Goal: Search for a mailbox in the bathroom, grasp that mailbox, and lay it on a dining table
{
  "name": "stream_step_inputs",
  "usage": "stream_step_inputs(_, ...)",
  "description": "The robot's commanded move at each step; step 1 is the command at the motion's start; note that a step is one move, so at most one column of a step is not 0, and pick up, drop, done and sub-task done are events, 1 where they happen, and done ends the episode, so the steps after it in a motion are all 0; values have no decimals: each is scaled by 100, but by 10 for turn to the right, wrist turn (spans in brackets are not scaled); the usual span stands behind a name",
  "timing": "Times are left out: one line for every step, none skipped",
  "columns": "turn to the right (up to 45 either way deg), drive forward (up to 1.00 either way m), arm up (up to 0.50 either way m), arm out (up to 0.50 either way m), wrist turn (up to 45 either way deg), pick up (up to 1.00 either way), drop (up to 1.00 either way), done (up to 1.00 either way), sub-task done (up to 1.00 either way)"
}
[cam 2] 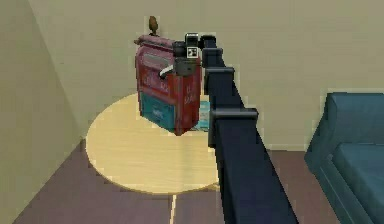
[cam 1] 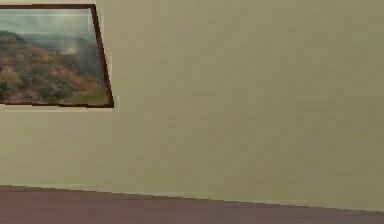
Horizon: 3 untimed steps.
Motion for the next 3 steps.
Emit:
stream_step_inputs(0, 0, -8, 0, 0, 0, 0, 0, 0)
stream_step_inputs(0, 0, -40, 0, 0, 0, 0, 0, 0)
stream_step_inputs(0, 0, 0, 0, 0, 0, 100, 0, 0)
